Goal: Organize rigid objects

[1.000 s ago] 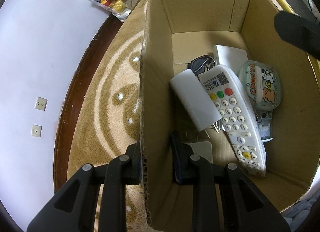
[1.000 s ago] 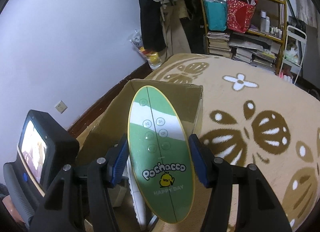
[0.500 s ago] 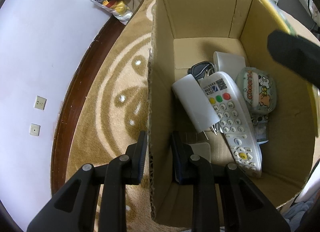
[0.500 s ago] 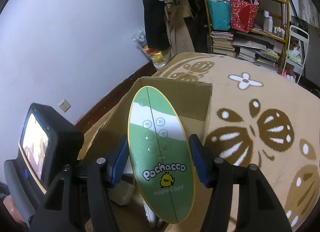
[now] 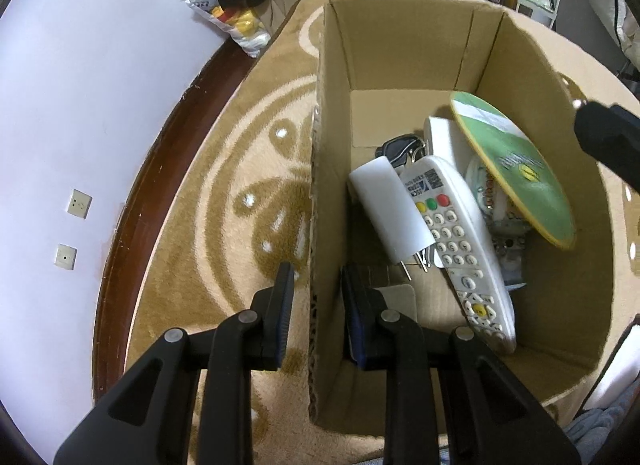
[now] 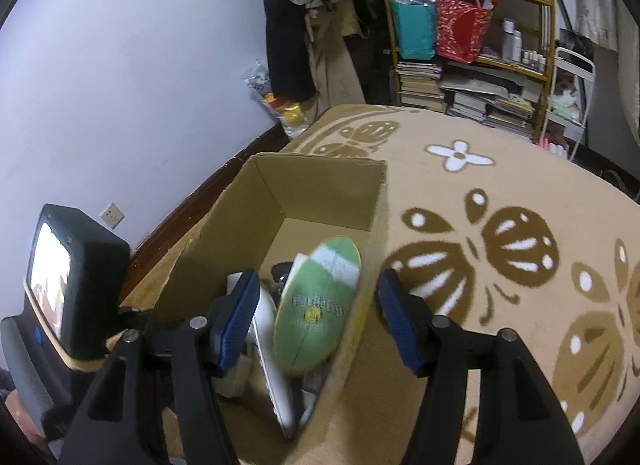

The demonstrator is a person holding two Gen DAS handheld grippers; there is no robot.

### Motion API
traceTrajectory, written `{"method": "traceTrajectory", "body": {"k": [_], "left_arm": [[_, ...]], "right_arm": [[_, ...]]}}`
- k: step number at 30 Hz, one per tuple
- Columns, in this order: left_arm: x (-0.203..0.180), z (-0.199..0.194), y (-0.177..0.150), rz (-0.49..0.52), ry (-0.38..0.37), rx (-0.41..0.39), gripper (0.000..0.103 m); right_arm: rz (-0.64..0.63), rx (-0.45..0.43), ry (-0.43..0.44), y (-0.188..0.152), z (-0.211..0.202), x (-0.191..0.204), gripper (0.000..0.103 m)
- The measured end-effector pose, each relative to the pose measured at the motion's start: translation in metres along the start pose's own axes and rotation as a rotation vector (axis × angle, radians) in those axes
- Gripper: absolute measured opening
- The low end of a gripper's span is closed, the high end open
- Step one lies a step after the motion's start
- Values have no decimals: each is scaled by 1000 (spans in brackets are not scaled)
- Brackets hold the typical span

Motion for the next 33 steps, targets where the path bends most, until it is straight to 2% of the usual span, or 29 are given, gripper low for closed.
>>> {"method": "traceTrajectory", "body": {"k": [5, 9, 12, 15, 17, 20, 22, 30, 32, 33], "left_arm": [[1, -22, -2, -11, -12, -68, 24], [0, -45, -6, -9, -16, -136, 24], [2, -61, -11, -13, -13, -184, 25], [3, -78, -15, -21, -13, -226, 26], [3, -89, -18, -18, -22, -261, 27], [1, -106, -24, -7, -23, -319, 35], [-1, -117, -26, 1, -18, -357, 45], [-5, -145, -40, 14, -8, -446, 59], [-5, -150, -42, 15, -2, -459, 68], [-5, -152, -44, 15, 0, -469, 76]], "right_arm": [[-3, -20, -24, -3, -21, -5, 75], [8, -66, -30, -5, -47, -11, 89], [11, -89, -49, -7, -64, -16, 92], [13, -108, -63, -11, -80, -20, 101], [10, -129, -73, -13, -90, -21, 103], [17, -158, -91, -18, -105, -23, 103], [24, -168, -102, -21, -112, -25, 103], [32, -269, -131, -36, -147, -30, 103], [35, -294, -129, -37, -151, -30, 103], [38, -302, -127, -38, -153, -29, 103]]}}
Point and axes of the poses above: each gripper's, at about its wrist camera, not at the fingertips, and z roughly the way its jaws point, x to its left, y to its top, the point moved 3 cm from there along z, roughly the way its jaws point, and after that the axes turned 7 degrees about z, right-handed, at the moved point
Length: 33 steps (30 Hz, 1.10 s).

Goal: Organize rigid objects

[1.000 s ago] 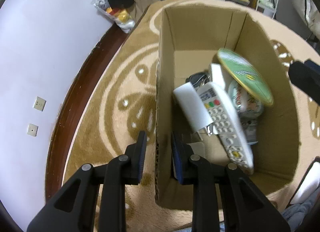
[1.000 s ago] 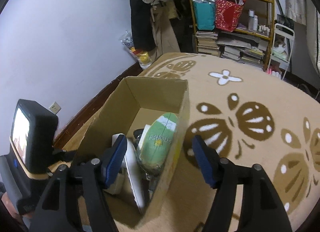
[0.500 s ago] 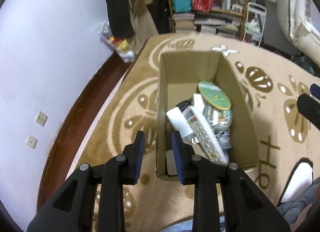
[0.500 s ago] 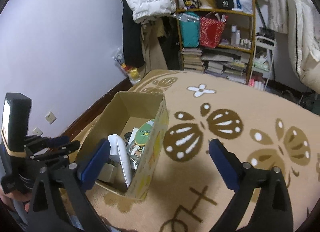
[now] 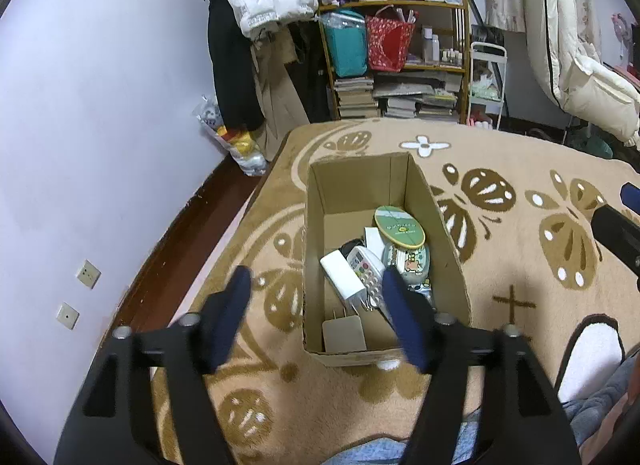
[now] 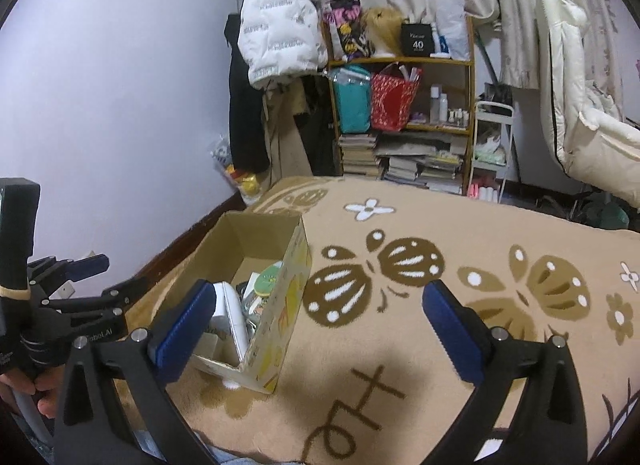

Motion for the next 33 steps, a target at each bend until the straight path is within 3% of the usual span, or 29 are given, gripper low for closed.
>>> {"method": "traceTrajectory", "body": {"k": [7, 13, 18, 33], "left_arm": [[-3, -15, 2, 14, 11, -68, 97], [-5, -14, 3, 11, 29, -86, 99], [-3, -15, 5, -7, 55, -124, 99], [-6, -1, 4, 9, 78, -73, 99]], "right_arm": [[36, -38, -16, -8, -4, -8, 103], [58, -77, -25, -15, -5, -13, 103], [83, -58, -33, -20, 6, -21, 103], [121, -62, -26, -20, 10, -24, 103]]}}
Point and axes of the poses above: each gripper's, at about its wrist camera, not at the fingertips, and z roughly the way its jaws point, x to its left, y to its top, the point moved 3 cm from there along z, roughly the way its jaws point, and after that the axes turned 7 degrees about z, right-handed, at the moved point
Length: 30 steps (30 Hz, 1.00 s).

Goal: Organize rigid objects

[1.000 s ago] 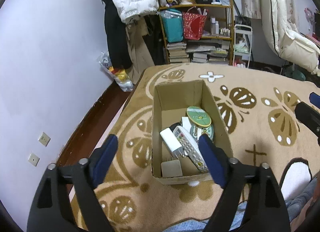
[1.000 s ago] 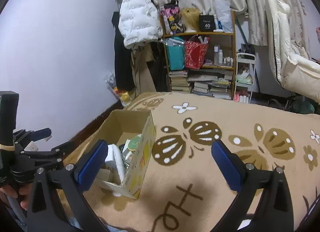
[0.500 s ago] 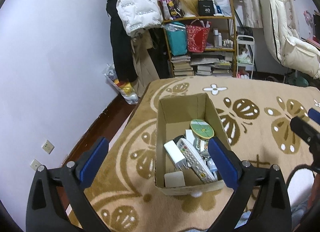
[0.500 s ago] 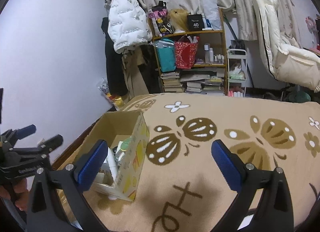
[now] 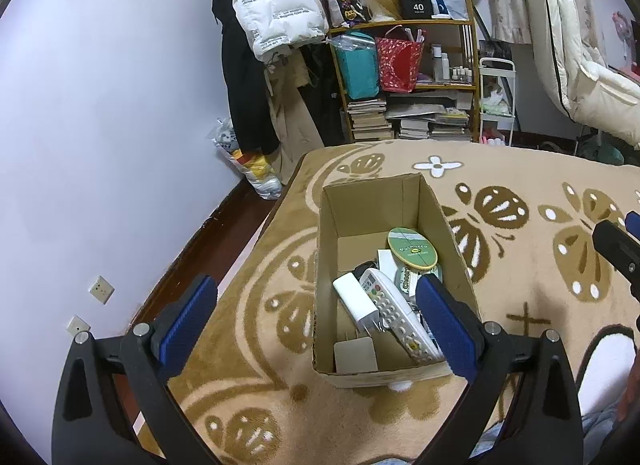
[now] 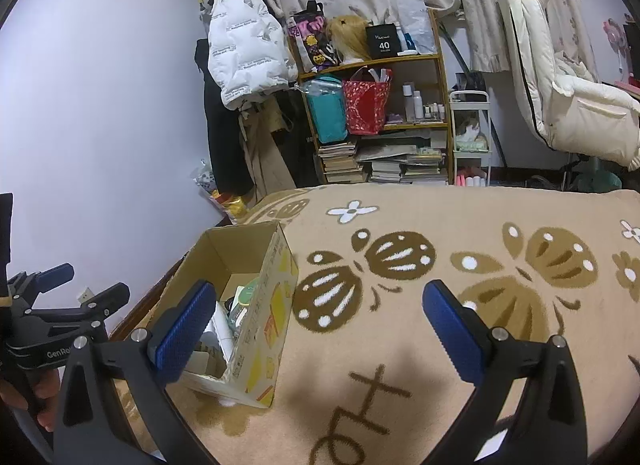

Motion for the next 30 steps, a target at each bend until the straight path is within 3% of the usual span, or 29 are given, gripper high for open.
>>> {"method": "traceTrajectory", "body": {"k": [30], "left_arm": [[3, 6, -3, -5, -4, 30, 99]], "right_arm": [[-6, 5, -9, -2, -3, -7, 103]]}}
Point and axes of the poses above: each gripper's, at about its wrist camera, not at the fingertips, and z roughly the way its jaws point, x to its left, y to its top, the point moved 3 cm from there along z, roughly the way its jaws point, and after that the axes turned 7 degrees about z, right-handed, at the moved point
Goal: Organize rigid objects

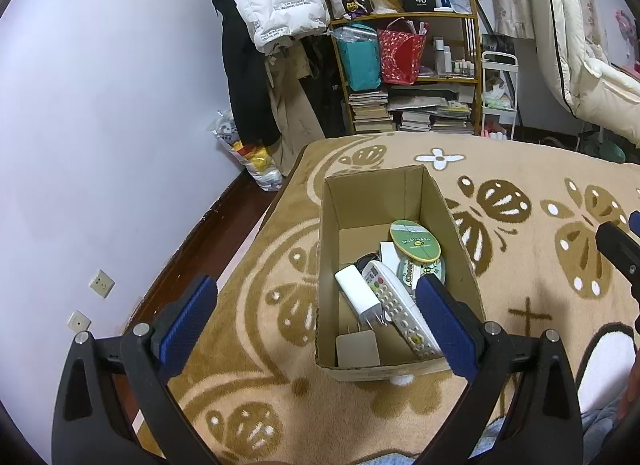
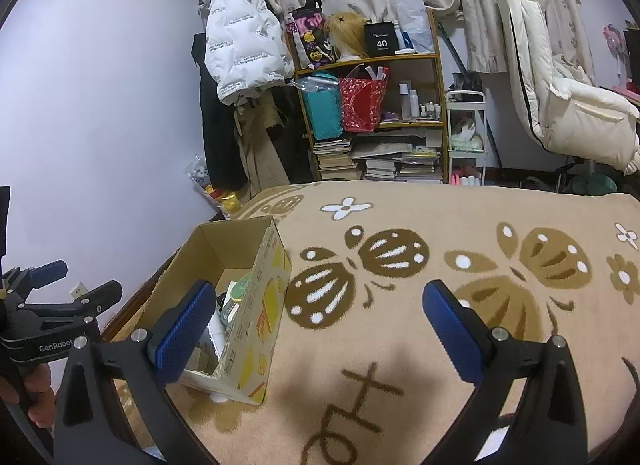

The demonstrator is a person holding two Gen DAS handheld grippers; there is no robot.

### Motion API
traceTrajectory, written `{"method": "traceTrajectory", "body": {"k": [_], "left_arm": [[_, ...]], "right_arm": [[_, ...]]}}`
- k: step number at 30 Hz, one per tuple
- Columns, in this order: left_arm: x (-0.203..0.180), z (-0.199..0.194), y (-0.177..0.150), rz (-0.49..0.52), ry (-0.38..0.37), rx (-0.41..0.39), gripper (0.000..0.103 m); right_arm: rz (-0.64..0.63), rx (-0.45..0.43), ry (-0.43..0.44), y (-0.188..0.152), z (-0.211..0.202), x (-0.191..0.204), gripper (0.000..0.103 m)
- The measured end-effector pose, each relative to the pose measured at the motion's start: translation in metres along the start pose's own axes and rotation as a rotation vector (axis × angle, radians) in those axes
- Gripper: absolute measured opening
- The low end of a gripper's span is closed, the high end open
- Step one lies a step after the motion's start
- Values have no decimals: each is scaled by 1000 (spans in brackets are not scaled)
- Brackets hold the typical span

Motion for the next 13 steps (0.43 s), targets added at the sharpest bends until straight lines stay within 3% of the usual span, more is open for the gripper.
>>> {"method": "traceTrajectory", "body": {"k": [13], "left_arm": [[-1, 1, -2, 4, 3, 6, 99]], "right_arm": [[5, 0, -3, 0, 0, -2, 103]]}}
Point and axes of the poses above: each gripper's, at about its wrist camera, not at the fingertips, and z roughly the way its jaws point, x to its left, y to its top, the point moved 3 cm from there along z, roughly the way its jaws point, and after that the axes turned 7 degrees about z, right-handed, at the moved point
